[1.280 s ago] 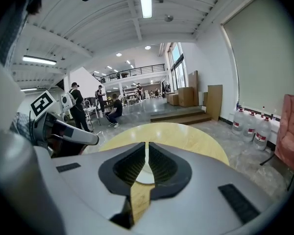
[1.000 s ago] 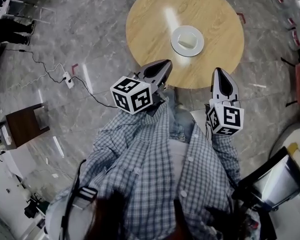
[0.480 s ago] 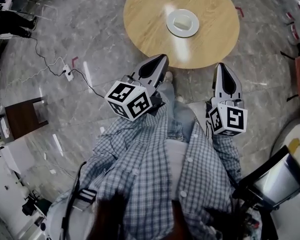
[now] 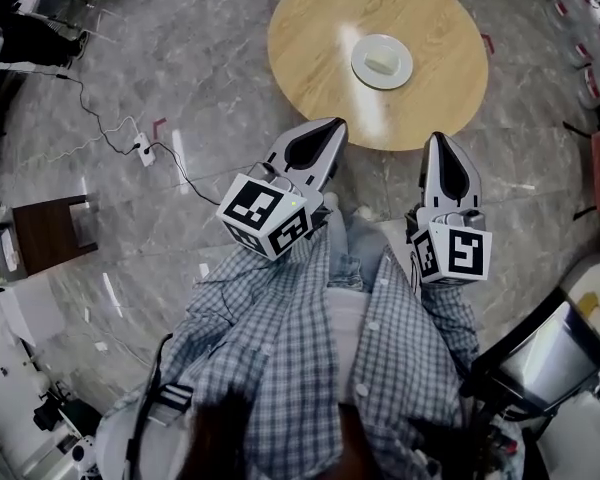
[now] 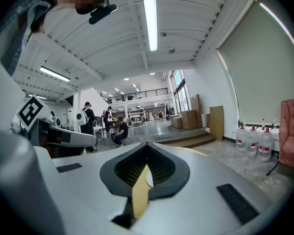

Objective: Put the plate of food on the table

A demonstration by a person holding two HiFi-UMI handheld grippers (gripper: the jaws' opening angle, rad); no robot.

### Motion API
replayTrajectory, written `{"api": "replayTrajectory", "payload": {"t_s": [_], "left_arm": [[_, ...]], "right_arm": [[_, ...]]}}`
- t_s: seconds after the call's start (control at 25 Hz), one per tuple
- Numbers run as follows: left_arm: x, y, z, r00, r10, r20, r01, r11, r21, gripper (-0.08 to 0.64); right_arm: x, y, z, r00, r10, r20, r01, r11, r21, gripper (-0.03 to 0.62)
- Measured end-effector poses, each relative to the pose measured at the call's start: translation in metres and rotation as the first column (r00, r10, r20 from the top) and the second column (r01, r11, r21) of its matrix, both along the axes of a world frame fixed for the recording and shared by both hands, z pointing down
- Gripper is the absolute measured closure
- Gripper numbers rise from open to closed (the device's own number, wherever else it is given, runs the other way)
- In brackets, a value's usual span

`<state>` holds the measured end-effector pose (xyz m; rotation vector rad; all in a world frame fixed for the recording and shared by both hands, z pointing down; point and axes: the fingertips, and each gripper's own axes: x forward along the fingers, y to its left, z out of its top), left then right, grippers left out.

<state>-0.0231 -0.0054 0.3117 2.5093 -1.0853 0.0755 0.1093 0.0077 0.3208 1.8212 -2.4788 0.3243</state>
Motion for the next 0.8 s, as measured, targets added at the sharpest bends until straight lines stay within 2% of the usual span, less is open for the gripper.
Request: {"api": "replayTrajectory", "payload": {"t_s": [0.32,0.56,0.8], "left_arm": [[-0.016,-0.024,-0.021,0.998,0.059,0.037,-0.062,0.994,0.091,0.552],[0.004,-0.024,-0.027,0.996,0.089,0.017,-0.09,0.99,0.113,0.552],[0.007,-0.026,-0.024,0.992,0.122,0.006,-0.122,0.986,0.117,0.552]], "right_arm": [[-0.032,-0.024,-0.023,1.0,0.014,-0.01,-0.013,0.999,0.051,0.584],[-0.031,-0.023,-0.038,1.0,0.0,-0.011,0.001,0.996,0.089,0.584],[-0.046,-0.027,-0.039,0.999,-0.017,-0.031,0.02,0.996,0.092,0.584]]}}
